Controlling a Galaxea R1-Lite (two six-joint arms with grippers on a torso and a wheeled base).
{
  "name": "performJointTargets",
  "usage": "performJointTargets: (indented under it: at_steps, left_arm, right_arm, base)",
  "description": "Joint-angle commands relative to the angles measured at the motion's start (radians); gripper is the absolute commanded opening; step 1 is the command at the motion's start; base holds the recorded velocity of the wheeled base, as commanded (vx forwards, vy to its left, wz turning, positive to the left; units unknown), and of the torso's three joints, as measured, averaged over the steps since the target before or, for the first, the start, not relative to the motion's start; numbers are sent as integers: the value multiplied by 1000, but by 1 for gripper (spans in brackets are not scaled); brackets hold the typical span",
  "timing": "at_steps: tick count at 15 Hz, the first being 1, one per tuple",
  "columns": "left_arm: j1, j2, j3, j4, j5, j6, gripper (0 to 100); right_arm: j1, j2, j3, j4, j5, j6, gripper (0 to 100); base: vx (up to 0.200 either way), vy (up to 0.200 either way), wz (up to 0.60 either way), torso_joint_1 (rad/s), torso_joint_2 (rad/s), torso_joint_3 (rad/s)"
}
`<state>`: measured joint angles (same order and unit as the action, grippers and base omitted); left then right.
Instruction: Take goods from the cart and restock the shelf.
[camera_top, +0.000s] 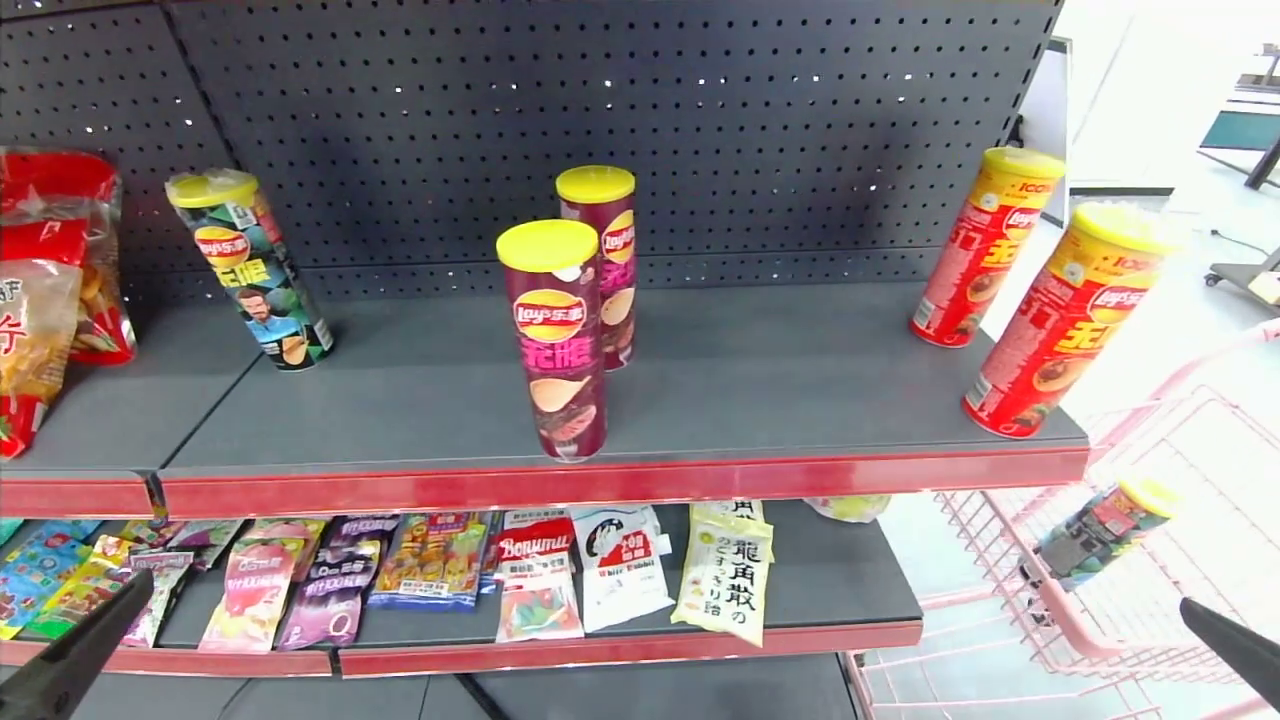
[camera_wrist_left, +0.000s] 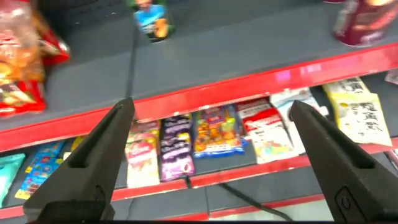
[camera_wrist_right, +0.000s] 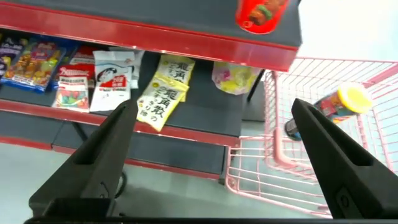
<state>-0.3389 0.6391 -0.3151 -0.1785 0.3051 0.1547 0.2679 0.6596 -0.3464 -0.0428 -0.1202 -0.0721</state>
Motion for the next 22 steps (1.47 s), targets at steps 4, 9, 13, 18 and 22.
performJointTargets:
  at_steps: [4, 9, 13, 18, 22]
  left_arm:
    - [0, 2, 11, 1, 0, -1, 100]
    - [0, 2, 11, 1, 0, -1, 100]
    - [0, 2, 11, 1, 0, -1, 100]
    - [0, -19, 11, 1, 0, 0, 100]
    - [0, -27, 11, 1, 0, 0, 100]
  right_arm:
    - [1, 11, 1, 0, 2, 0, 100]
    - [1, 20, 0, -2, 4, 0, 100]
    - [1, 35, -2, -5, 2, 0, 100]
    - [-1, 43, -2, -2, -1, -2, 100]
    - [-9, 45, -2, -2, -1, 0, 100]
  base:
    - [0, -200, 0, -1, 4, 1]
    - [0, -200, 0, 1, 0, 1]
    - [0, -100, 0, 1, -1, 2]
    - [0, 0, -240, 2, 1, -1]
    - [0, 0, -600, 4, 2, 0]
